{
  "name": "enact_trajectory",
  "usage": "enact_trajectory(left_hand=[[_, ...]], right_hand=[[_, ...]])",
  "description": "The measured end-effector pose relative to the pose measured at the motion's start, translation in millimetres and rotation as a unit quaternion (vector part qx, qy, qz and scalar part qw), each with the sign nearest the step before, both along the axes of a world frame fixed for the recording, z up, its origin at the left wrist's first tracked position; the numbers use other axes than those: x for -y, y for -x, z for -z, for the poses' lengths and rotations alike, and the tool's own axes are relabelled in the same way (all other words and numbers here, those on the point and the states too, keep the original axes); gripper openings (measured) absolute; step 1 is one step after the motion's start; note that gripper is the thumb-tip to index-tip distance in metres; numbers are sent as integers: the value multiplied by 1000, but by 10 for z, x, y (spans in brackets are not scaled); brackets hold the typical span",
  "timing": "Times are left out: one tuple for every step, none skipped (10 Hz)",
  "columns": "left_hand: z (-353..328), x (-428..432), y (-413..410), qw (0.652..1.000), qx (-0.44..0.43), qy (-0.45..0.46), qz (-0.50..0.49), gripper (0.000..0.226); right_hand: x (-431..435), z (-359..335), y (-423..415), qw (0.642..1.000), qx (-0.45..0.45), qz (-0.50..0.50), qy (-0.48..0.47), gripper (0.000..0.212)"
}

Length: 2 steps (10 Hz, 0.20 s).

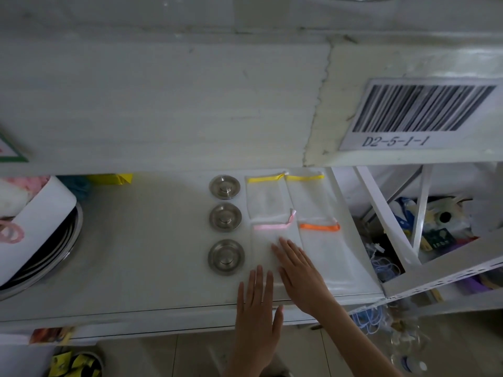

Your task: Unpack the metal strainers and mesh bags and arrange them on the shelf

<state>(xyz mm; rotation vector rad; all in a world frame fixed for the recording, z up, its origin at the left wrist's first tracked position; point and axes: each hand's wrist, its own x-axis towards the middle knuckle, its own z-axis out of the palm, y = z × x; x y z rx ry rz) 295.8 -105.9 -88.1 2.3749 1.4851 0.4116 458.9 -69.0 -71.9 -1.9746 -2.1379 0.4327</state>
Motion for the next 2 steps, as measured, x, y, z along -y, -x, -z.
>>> enact_trajectory(left_hand=[[-120, -73, 117, 999, 23, -18, 28, 59], [-284, -214, 395, 998, -14, -36, 55, 51]], right_hand=[[13, -90, 19, 1000, -14, 12, 8, 60], [76, -184, -49, 1000, -6, 17, 15, 61]])
